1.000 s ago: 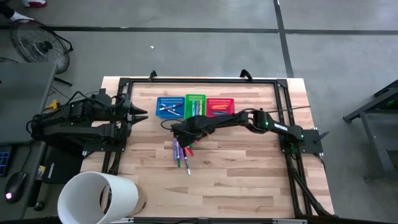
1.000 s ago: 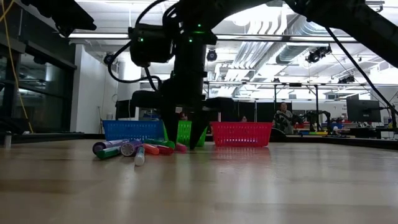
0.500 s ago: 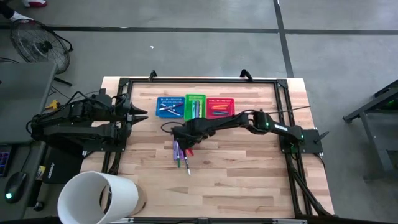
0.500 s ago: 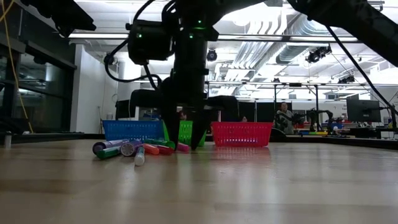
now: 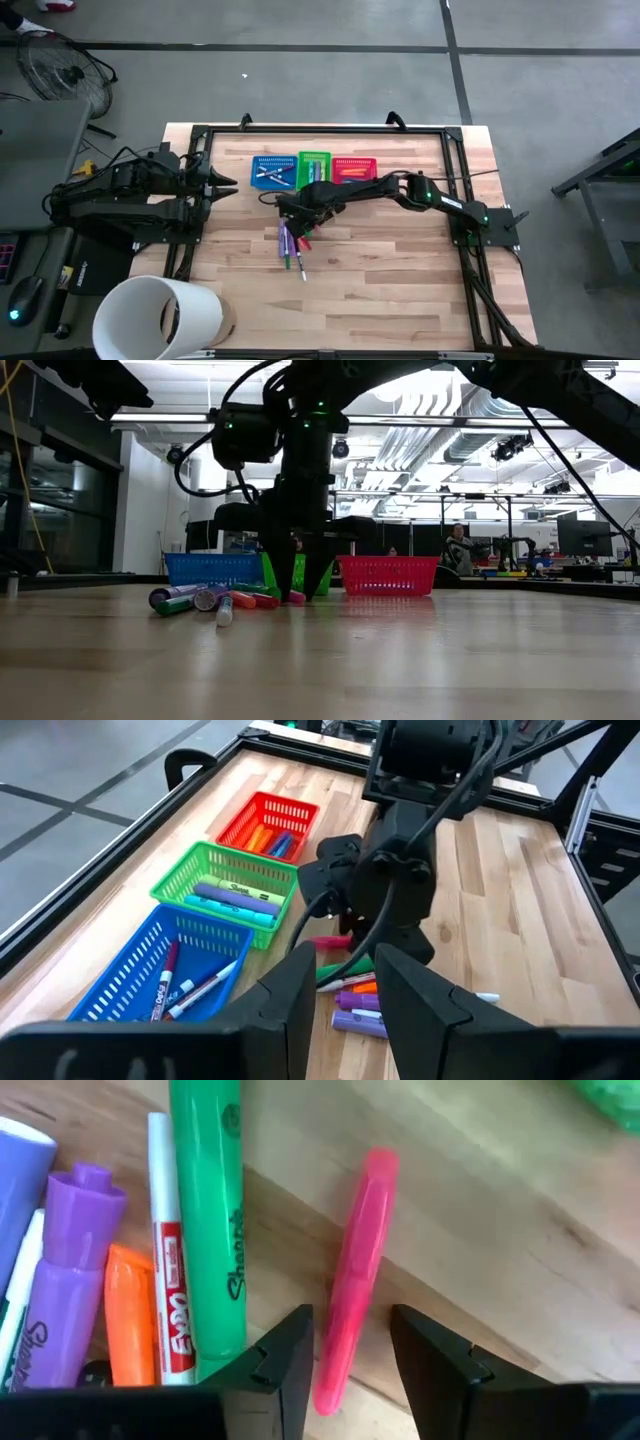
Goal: Pick & Place Markers
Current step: Put the pink pen into the red bin
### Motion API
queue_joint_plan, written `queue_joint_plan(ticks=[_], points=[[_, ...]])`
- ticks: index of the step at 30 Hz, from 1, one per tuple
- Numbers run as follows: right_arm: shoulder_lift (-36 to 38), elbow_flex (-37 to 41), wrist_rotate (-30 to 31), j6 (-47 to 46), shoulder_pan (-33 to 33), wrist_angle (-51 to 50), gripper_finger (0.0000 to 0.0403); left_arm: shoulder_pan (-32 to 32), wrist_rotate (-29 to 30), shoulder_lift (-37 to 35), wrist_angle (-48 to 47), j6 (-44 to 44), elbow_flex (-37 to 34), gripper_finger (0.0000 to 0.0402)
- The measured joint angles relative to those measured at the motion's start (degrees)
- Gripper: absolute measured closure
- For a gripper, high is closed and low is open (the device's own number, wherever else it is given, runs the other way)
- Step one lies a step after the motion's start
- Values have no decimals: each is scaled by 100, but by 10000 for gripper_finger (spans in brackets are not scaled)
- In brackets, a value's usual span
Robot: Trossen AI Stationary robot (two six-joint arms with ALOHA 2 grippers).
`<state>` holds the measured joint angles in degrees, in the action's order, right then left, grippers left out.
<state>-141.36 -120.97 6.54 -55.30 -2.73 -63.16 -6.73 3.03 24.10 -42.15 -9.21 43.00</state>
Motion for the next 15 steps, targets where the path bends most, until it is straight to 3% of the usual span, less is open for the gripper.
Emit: queue_joint_plan(ticks=[15], points=[[-271, -27, -235, 19, -10, 77, 291, 0, -55, -1, 0, 0, 0, 296]])
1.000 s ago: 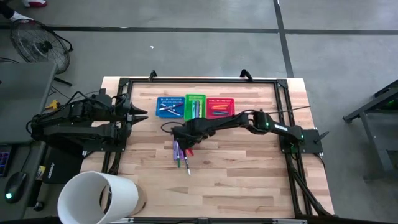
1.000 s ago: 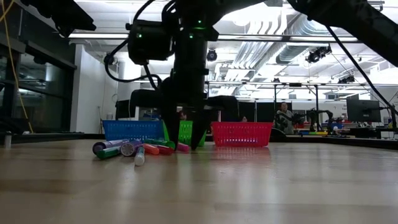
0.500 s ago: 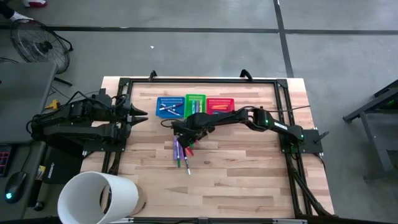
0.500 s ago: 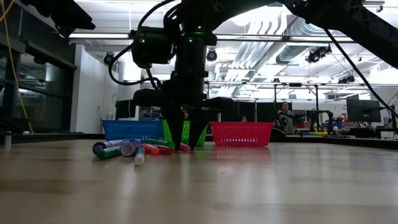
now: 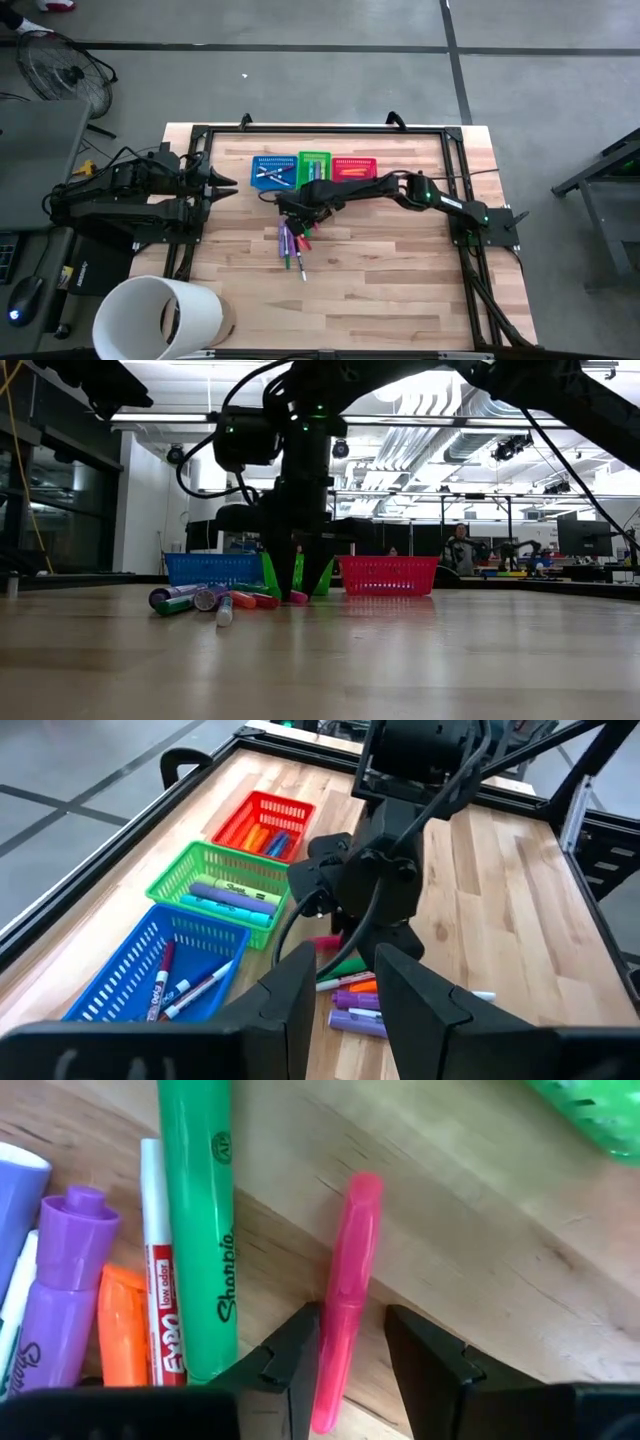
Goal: Pick & Place Markers
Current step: Put the pink pen into the red bin
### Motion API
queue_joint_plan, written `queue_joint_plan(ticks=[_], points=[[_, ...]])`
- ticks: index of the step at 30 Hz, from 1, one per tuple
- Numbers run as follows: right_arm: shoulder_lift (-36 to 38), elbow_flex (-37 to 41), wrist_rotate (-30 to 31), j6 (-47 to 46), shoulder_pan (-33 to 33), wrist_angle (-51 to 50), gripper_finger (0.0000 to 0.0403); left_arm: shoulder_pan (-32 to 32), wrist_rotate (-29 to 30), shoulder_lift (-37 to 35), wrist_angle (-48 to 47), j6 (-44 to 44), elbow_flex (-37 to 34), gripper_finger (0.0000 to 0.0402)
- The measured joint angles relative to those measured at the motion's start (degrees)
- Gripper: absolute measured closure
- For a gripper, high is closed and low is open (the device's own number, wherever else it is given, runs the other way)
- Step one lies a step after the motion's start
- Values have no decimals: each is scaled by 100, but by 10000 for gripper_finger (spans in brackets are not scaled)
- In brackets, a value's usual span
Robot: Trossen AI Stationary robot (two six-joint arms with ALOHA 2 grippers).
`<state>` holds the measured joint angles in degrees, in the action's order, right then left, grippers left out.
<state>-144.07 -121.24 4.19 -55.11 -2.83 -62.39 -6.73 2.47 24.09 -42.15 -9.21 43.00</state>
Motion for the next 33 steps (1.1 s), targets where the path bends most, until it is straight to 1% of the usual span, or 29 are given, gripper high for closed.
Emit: queue_joint_plan(ticks=[3, 5, 9, 12, 25, 33], points=[[-37, -1, 6, -50, 44, 15, 296, 0, -63, -1, -4, 0, 0, 296], [-37, 1, -22, -125, 45, 15, 308, 1, -87, -1, -9, 0, 0, 296], [-37, 5, -73, -125, 45, -9, 349, 1, -172, -1, -44, -2, 0, 296], [-36, 5, -241, -116, 41, -3, 378, 0, -172, -1, -48, -2, 0, 296], [-13, 12, -421, -33, 48, 12, 378, 0, -170, 0, -73, -2, 0, 296], [252, 39, -363, 12, 59, 44, 378, 1, -194, -1, -178, -5, -2, 296]])
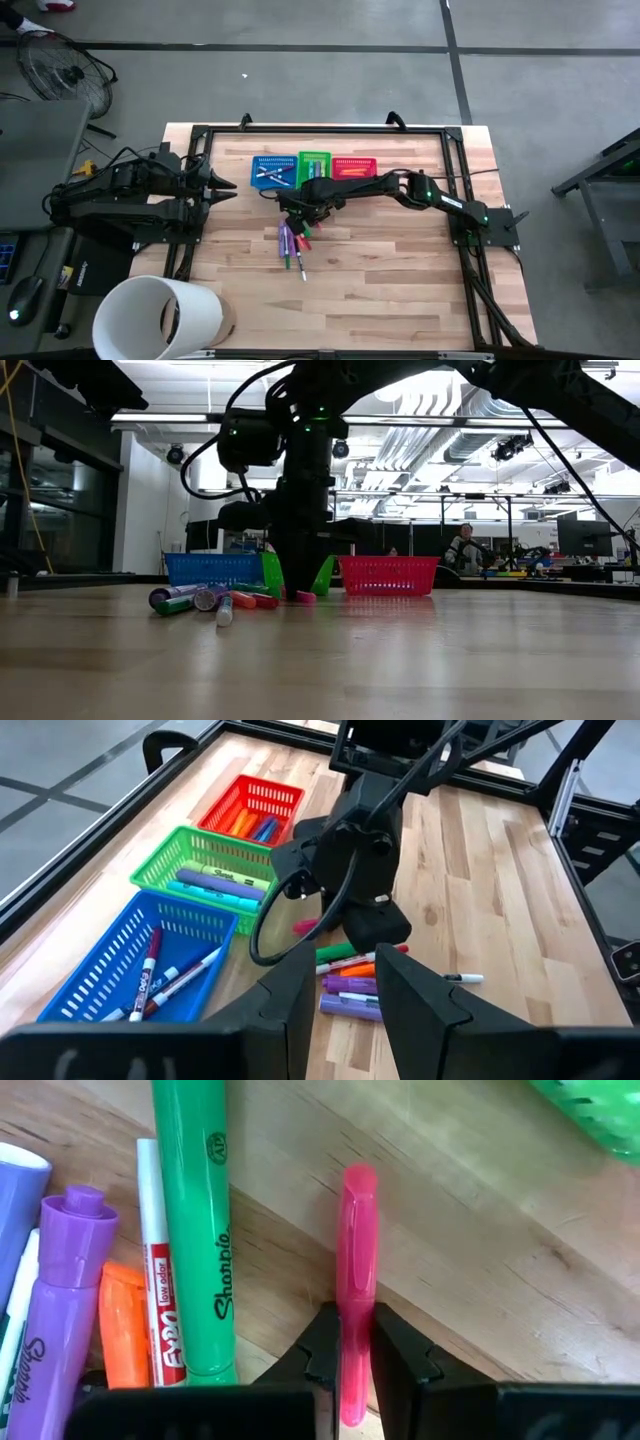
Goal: Pick & Place Markers
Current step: Put the pink pen into the red bin
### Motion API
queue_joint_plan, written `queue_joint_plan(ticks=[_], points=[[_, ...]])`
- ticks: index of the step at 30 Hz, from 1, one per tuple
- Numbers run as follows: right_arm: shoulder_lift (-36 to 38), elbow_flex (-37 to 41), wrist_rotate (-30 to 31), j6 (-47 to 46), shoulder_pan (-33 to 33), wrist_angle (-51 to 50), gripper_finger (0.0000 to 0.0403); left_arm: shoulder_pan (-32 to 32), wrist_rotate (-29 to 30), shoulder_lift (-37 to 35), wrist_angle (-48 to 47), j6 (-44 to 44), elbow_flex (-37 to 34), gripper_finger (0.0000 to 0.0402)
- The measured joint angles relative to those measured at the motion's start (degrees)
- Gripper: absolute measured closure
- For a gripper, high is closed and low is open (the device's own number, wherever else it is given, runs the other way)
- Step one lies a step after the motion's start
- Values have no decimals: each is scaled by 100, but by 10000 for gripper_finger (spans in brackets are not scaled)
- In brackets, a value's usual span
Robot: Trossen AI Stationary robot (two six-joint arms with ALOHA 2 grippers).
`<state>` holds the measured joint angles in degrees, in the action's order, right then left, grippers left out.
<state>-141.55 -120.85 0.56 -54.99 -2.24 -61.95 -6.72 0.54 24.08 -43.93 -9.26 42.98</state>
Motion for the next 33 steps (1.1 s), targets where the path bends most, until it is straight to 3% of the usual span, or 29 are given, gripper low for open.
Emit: queue_joint_plan(ticks=[19, 33], points=[[1027, -7, 26, 703, -28, -221, 378, -1, 2, 2, 6, 0, 0, 296], [1823, -12, 799, 2014, -735, -2445, 378, -2, 4, 2, 6, -2, 0, 296]])
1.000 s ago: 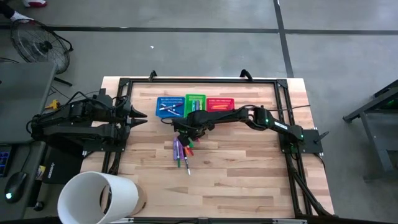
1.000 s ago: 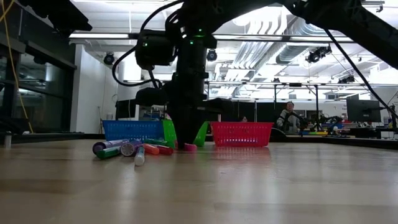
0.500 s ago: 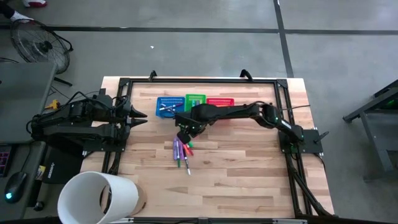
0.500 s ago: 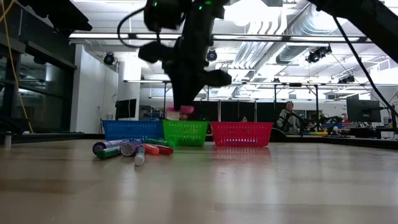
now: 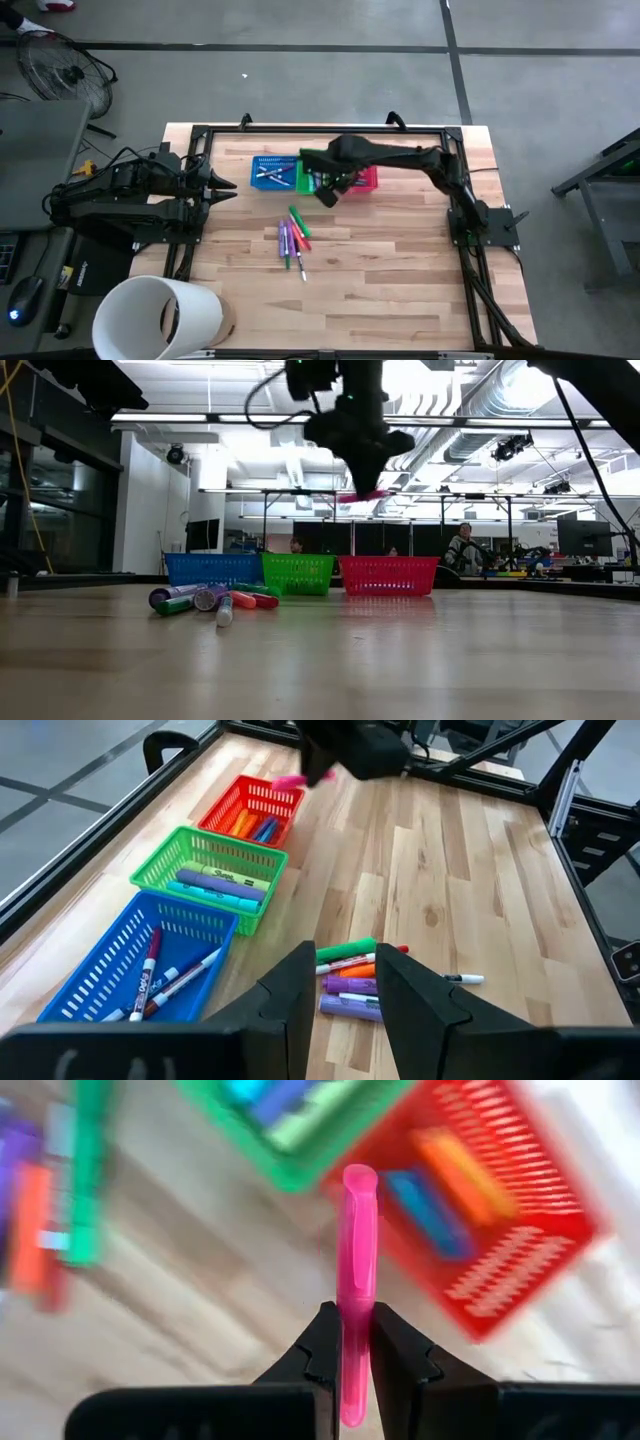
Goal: Pick & Place Markers
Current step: Put the pink pen into the red bin
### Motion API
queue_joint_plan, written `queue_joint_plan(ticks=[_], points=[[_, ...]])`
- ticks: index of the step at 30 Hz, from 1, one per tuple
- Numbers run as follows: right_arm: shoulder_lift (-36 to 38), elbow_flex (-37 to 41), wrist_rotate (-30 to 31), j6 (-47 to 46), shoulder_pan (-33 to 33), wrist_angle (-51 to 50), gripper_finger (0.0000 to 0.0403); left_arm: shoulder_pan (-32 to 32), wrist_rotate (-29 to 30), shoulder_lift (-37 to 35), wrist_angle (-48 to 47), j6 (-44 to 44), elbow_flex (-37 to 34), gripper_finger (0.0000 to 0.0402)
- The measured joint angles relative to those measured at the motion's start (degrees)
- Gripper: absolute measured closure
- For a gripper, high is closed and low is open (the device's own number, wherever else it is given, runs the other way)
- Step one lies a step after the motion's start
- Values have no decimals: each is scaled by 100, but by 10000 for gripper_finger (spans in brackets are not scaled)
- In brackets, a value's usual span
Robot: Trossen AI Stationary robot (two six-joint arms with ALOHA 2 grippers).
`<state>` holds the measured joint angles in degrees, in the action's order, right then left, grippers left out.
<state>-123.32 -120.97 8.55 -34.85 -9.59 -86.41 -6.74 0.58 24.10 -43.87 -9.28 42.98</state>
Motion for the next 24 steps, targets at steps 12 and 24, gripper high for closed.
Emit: queue_joint_plan(ticks=[12, 24], points=[[2, -2, 251, 2663, -980, -224, 378, 1, 4, 0, 65, -374, 0, 296], [2, -2, 238, 4766, -1537, 457, 378, 0, 280, 0, 98, -1103, 0, 296]])
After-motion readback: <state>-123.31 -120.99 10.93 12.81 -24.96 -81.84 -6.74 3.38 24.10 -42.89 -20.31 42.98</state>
